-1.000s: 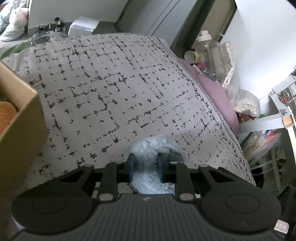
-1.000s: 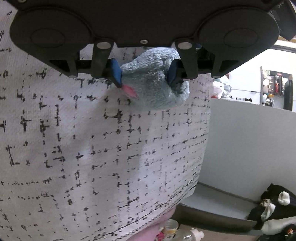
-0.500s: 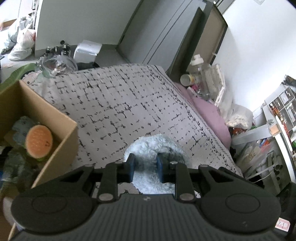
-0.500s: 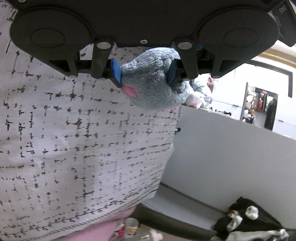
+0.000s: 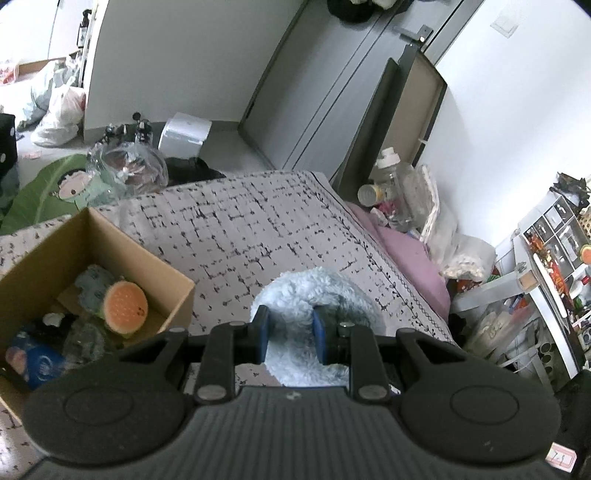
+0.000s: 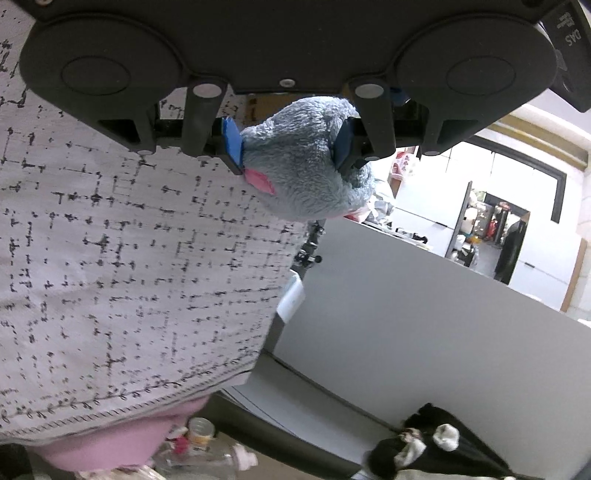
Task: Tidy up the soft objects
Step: 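Carry the fluffy plush with both grippers over the box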
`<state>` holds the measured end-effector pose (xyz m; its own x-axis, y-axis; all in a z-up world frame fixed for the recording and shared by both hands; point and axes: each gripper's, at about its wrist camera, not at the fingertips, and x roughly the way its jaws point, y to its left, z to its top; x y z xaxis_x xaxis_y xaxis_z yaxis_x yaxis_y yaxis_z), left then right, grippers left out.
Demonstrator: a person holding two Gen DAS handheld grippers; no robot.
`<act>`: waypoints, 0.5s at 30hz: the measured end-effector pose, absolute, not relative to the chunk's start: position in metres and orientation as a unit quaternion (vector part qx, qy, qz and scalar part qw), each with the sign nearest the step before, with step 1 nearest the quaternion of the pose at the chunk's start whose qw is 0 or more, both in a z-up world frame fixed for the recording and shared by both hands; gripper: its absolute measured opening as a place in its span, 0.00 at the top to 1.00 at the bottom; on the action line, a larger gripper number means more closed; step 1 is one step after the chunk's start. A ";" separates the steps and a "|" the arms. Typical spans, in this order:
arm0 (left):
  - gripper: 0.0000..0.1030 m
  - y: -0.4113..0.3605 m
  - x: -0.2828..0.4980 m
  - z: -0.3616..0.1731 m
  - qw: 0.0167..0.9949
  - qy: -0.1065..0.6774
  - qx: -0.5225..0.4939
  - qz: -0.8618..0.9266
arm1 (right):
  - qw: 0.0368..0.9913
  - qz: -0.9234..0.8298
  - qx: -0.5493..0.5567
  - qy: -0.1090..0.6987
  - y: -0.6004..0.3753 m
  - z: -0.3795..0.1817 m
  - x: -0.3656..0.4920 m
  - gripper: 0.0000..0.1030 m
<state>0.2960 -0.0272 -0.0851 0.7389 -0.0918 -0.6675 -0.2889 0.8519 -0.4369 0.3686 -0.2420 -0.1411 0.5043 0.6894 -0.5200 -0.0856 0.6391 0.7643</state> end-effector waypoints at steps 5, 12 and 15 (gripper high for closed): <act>0.77 -0.019 0.284 -0.078 0.896 0.351 -0.264 0.064 | 0.797 0.259 0.338 0.428 -0.233 -0.135 0.361 0.52; 0.77 -0.001 0.267 -0.072 0.897 0.340 -0.270 0.079 | 0.802 0.286 0.316 0.419 -0.213 -0.127 0.351 0.52; 0.77 0.006 0.263 -0.070 0.897 0.338 -0.273 0.084 | 0.804 0.295 0.308 0.414 -0.206 -0.126 0.346 0.52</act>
<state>0.2627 0.0065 -0.0701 0.7581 -0.0340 -0.6512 -0.3340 0.8374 -0.4326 0.3457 -0.2057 -0.1255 0.4833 0.7292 -0.4845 -0.2197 0.6367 0.7392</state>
